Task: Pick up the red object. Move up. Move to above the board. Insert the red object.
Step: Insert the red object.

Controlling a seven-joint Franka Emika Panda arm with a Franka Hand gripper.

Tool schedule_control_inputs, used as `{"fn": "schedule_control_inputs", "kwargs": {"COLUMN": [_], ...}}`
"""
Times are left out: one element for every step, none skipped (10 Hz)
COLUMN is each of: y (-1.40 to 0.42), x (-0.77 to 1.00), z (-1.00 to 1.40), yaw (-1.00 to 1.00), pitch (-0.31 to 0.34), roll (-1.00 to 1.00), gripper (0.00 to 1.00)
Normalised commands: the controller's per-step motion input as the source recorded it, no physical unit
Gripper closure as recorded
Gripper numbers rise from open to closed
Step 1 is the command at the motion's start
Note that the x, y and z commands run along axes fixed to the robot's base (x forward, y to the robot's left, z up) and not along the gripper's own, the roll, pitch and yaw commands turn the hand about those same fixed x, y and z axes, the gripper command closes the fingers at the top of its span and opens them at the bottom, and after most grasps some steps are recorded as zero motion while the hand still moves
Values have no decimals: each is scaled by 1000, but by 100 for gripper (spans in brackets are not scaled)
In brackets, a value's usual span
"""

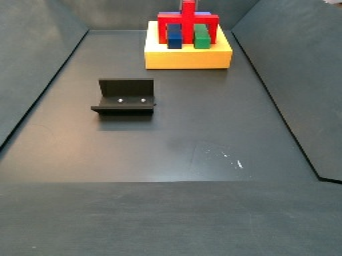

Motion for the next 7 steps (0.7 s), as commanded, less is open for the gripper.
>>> {"fn": "schedule_control_inputs", "kwargs": {"y": [11, 0, -17, 0, -6, 0, -20], "x": [0, 0, 0, 0, 0, -63, -160], "z": [-509, -397, -294, -286, -306, -417, -440], "yaw": [0, 117, 200, 254, 277, 246, 74], "pitch": [-59, -29, -26, -17, -17, -74, -74], "roll": [24, 56, 33, 34, 16, 4, 10], "gripper": [100, 100, 100, 100, 100, 100, 100]}}
